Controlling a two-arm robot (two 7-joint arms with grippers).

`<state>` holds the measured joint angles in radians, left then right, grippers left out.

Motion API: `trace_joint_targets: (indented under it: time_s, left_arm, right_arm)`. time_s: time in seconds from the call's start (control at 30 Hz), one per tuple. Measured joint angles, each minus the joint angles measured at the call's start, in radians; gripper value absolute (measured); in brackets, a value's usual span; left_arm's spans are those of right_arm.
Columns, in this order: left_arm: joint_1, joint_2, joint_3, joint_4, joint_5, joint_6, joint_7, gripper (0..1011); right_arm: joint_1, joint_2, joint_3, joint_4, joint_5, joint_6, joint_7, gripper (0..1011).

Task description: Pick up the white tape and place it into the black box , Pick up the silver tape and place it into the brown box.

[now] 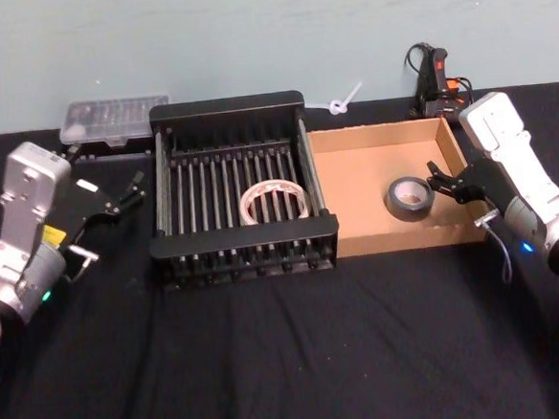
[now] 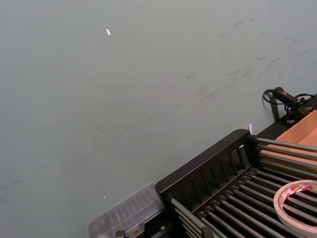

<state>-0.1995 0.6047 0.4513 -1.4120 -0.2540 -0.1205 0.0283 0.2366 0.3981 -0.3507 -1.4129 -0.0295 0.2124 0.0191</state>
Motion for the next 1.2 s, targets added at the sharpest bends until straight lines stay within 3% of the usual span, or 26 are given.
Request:
trace_joint_targets:
  time_s: [1.2]
  left_arm:
    - [0.0, 0.0, 0.0, 0.0, 0.0, 0.0, 0.0, 1001]
  right_arm:
    - [0.001, 0.001, -0.001, -0.001, 0.001, 0.001, 0.0, 1002]
